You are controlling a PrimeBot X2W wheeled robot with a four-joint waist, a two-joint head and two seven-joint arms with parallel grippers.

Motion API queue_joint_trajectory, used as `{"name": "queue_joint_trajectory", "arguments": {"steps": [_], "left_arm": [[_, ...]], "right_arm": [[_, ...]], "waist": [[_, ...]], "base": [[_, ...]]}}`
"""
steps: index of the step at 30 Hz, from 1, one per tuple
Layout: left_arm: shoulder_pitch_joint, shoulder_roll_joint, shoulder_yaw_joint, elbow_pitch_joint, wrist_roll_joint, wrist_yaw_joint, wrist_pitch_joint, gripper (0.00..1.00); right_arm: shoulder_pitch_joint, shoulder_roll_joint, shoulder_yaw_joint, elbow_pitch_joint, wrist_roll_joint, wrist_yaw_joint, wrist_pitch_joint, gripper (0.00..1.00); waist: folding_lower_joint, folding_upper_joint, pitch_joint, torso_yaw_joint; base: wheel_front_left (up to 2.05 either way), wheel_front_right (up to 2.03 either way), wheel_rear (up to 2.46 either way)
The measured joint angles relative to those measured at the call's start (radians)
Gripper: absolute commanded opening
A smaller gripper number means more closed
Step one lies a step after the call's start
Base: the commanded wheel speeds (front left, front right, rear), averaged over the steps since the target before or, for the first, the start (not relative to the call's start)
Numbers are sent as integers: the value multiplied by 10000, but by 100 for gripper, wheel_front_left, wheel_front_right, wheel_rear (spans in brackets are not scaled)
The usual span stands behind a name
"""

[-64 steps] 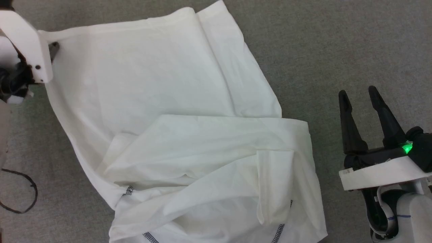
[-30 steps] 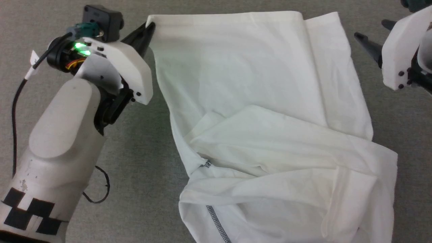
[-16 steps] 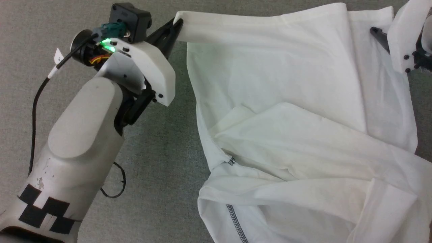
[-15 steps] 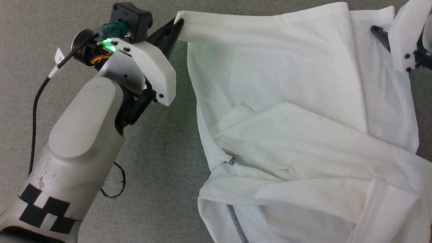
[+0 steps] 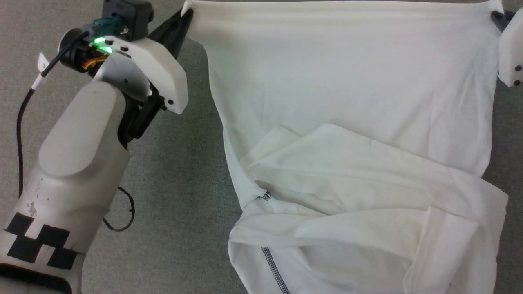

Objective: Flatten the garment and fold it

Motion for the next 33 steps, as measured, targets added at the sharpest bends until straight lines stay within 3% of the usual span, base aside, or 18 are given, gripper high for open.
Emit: {"name": "queue_joint_trajectory", "arguments": {"steps": [10,18,22,27,33], "left_arm": [[-161,81,174,562,35,6,-1375,0],[1144,495,44,-92,21,8,-1778,0],[2716,934,-150,-1444,-130,178,-1429,0],[5505,2071,-242,-4048,-522,924,-533,0],[7754,2930,-543,-5969,-886,1530,299,0]], "right_arm": [[64,63,-399,347,155,8,-2337,0],[1811,-59,-625,-614,871,2,-3545,0],[3331,-420,-828,-1758,1308,-2,-3559,0],[5967,-895,-1616,-3994,1954,-2,-2826,0],[8851,-1252,-2556,-5986,1919,-4,-1567,0]], "waist": [[-1,0,-1027,-629],[-2,0,-2231,-941],[-3,0,-2932,-1038],[-5,0,-3871,-1175],[-4,1,-4448,-1277]], "base": [[0,0,0],[0,0,0],[0,0,0],[0,0,0],[0,0,0]]}}
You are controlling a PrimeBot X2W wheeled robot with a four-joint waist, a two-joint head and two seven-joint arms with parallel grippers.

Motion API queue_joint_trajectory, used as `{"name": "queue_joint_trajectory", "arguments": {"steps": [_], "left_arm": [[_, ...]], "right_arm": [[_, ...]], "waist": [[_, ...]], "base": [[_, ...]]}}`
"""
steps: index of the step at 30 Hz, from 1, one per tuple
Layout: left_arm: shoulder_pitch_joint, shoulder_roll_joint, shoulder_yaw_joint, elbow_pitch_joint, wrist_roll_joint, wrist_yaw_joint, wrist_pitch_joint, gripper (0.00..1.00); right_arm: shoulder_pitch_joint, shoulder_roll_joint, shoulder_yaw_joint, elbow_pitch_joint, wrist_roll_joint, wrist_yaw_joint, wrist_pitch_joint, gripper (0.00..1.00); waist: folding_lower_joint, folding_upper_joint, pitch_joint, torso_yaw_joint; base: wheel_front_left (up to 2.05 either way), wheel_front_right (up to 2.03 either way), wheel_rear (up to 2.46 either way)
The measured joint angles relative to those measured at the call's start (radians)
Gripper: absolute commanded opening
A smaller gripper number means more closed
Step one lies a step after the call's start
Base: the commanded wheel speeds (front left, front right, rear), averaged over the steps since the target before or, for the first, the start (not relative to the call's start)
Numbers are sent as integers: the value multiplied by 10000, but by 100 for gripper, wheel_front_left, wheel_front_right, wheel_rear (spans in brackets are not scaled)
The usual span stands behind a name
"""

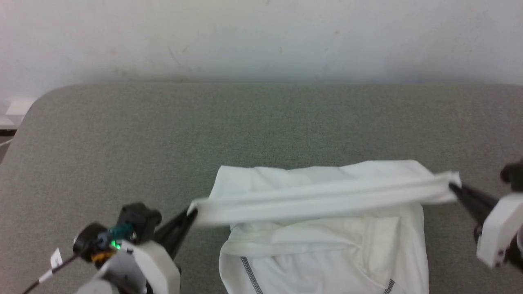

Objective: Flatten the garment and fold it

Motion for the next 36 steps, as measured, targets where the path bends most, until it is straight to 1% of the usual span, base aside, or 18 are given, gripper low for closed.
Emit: {"name": "queue_joint_trajectory", "arguments": {"steps": [3,8,12,15,20,24,25,26,27,29,32,34,36], "left_arm": [[739,288,-165,-426,-157,153,272,0],[1434,560,-594,-562,-286,136,690,0],[1526,593,-884,-295,-351,-59,892,0],[1525,648,-1145,42,-332,-307,1154,0],[1515,543,-1636,596,-173,-667,1304,0],[1399,389,-2079,1246,303,-993,1252,0],[1369,320,-2150,1396,362,-1034,1166,16],[1330,251,-2213,1538,470,-1089,1062,100],[1305,180,-2245,1693,560,-1095,911,100],[1306,44,-2261,1960,623,-1172,539,100],[1274,-67,-2069,2128,594,-1179,-92,100],[1270,-144,-1693,2123,161,-1250,-508,100],[1264,-249,-1193,2067,-290,-1221,-989,100]], "right_arm": [[1217,-23,-324,-825,-100,0,665,0],[2471,-33,-788,-1701,-343,0,1676,0],[3041,-13,-915,-2105,-313,-2,2495,0],[3310,-50,-905,-2405,-293,-2,2964,0],[3501,-280,-468,-2472,-698,-2,3129,0],[3531,-360,2,-2188,-840,-2,3106,0],[3528,-384,121,-2109,-855,0,3095,0],[3524,-393,217,-2029,-857,-2,3026,5],[3518,-395,291,-1979,-849,0,2936,100],[3482,-418,416,-1927,-746,-2,2846,100],[3389,-414,274,-1973,-337,-2,2763,100],[3363,-351,-79,-2134,92,-4,2780,100],[3343,-138,-593,-2422,621,-4,2926,100]], "waist": [[0,0,-35,-7],[2,0,59,58],[4,0,168,101],[3,0,246,127],[4,0,401,154],[4,0,434,169],[4,0,417,163],[4,0,385,156],[4,0,341,152],[4,0,225,147],[4,0,9,144],[4,0,-153,145],[3,0,-312,146]], "base": [[0,0,0],[0,0,0],[0,0,0],[0,0,0],[0,0,0],[0,0,0],[0,0,0],[0,0,0],[0,0,0],[0,0,0],[0,0,0],[0,0,0],[0,0,0]]}}
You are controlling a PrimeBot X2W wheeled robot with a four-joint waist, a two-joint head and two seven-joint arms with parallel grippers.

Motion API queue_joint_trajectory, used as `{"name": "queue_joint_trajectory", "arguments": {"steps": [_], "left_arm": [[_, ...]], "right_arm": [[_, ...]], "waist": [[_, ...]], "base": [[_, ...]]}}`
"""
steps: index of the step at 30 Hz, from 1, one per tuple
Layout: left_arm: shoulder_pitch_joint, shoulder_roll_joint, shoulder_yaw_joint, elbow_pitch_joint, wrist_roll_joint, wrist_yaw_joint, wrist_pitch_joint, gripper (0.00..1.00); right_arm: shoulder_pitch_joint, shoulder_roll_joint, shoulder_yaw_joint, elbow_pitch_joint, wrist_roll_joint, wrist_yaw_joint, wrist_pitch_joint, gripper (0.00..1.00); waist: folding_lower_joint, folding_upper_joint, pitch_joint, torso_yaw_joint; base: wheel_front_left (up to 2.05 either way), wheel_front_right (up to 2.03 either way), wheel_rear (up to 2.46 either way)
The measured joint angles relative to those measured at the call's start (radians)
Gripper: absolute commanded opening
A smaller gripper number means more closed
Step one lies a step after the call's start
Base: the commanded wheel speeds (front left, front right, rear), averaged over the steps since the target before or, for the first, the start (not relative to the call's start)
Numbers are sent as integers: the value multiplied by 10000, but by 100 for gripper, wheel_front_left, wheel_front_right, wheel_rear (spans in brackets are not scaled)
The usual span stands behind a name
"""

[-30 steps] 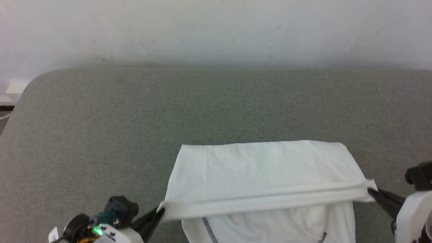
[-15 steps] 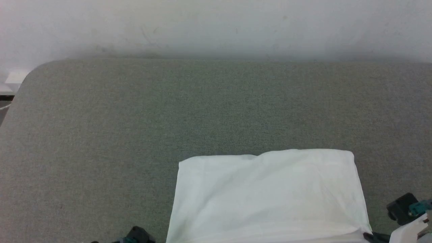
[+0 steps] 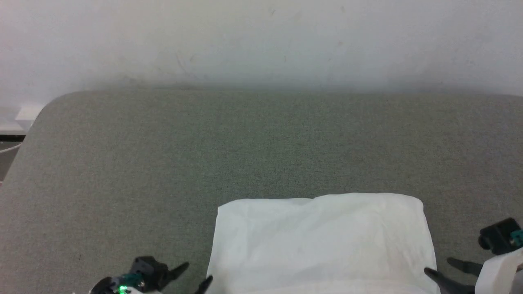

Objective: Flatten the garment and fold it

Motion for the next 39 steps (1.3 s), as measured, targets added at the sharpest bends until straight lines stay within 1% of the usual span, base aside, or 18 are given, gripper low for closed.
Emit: {"name": "queue_joint_trajectory", "arguments": {"steps": [2,5,8,11,13,14,15,17,20,23,26,30,34,36,38,39], "left_arm": [[-46,-31,493,-25,-307,153,-525,100],[-229,-178,1342,-25,-508,581,-1528,100],[-374,-560,2023,-17,-654,1068,-2468,100],[-372,-1141,2719,56,-773,1580,-2886,100],[-333,-1578,3281,81,-736,1852,-2984,100],[-282,-1877,3731,8,-683,2017,-3003,100],[-208,-2186,4251,-159,-527,2102,-3007,100],[29,-2688,5078,-529,167,2180,-3016,100],[577,-3603,6115,-961,951,2140,-3018,100],[1046,-4151,6556,-1089,1923,1804,-3016,100],[1220,-4629,6863,-1049,2431,1396,-3018,100],[1250,-4943,7076,-851,3145,976,-3016,100],[1227,-5277,7321,-685,3486,585,-3018,100],[1187,-5386,7415,-562,3661,470,-3016,100],[1089,-5484,7536,-489,3770,330,-3016,100],[1089,-5484,7536,-489,3770,330,-3016,100]], "right_arm": [[-36,249,-600,-320,238,0,188,100],[-191,625,-1453,-779,111,-10,307,100],[-343,1452,-2159,-943,-366,-10,290,100],[-388,2359,-2673,-786,-1394,-10,188,100],[-379,3183,-3127,-481,-1906,-10,161,100],[-366,3620,-3373,-347,-2115,-10,123,100],[-358,4054,-3614,-222,-2297,-10,109,100],[-309,4763,-4015,19,-2867,-10,161,100],[-151,5494,-4640,426,-3785,-10,201,100],[-116,6027,-5108,840,-4353,-10,201,100],[-121,6311,-5277,1264,-4456,-10,301,100],[-146,6527,-5417,2033,-4042,-10,380,100],[-379,6514,-5087,2612,-3685,-12,109,100],[-523,6473,-4872,2759,-3312,-12,-61,100],[-616,6366,-4654,2905,-3103,-12,-219,100],[-616,6366,-4654,2905,-3103,-12,-219,100]], "waist": [[0,0,-138,-2],[0,0,-282,0],[0,0,-333,17],[1,0,-306,31],[1,0,-275,52],[1,0,-262,73],[1,0,-242,93],[1,0,-185,130],[1,0,-110,189],[1,0,-38,253],[1,0,56,316],[1,0,201,409],[0,0,383,507],[0,0,480,565],[0,0,580,609],[0,0,580,609]], "base": [[0,0,0],[0,0,0],[0,0,0],[0,0,0],[0,0,0],[0,0,0],[0,0,0],[0,0,0],[0,0,0],[0,0,0],[0,0,0],[0,0,0],[0,0,0],[0,0,0],[0,0,0],[0,0,0]]}}
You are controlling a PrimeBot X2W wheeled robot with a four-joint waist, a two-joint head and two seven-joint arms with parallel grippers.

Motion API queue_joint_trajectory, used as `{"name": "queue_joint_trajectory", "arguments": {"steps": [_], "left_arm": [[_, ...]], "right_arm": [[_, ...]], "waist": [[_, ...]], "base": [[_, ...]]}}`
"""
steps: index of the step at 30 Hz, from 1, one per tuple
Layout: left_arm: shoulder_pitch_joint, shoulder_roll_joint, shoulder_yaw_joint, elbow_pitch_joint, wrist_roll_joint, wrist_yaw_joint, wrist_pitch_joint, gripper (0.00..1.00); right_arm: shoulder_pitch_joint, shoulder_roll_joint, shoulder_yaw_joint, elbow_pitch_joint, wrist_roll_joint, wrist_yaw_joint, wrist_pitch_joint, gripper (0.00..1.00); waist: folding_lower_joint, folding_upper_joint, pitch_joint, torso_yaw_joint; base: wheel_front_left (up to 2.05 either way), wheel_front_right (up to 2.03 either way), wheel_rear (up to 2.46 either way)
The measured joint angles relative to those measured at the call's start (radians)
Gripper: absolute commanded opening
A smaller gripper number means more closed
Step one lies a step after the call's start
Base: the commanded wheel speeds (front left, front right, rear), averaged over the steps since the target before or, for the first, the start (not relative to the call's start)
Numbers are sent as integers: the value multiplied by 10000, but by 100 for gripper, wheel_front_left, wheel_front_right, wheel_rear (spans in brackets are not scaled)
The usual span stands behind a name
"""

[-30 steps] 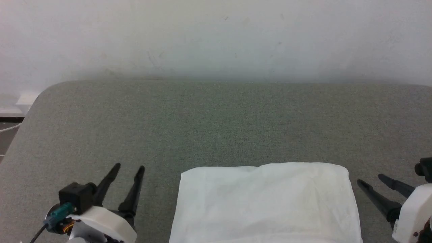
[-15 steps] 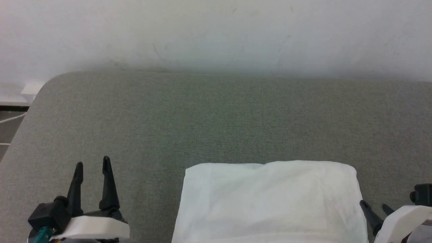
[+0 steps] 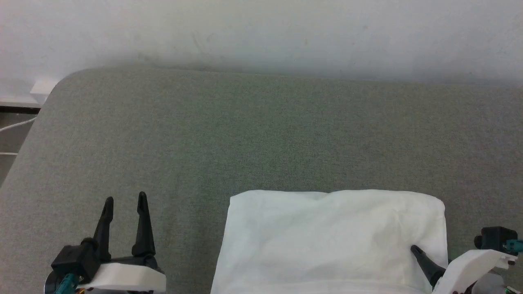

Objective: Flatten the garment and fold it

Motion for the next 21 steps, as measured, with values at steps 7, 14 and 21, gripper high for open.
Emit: {"name": "queue_joint_trajectory", "arguments": {"steps": [7,14,21], "left_arm": [[-163,-234,332,201,303,-368,0,100],[-223,-343,516,387,462,-556,-2,100],[-232,-412,554,543,545,-686,0,100]], "right_arm": [[-190,-506,596,500,433,2,-631,0],[-325,-669,625,890,646,27,-1655,0],[-568,-1590,-1304,1400,209,13,-2313,0]], "waist": [[0,0,204,86],[1,0,56,-68],[1,0,-63,-261]], "base": [[0,0,0],[0,0,0],[0,0,0]]}}
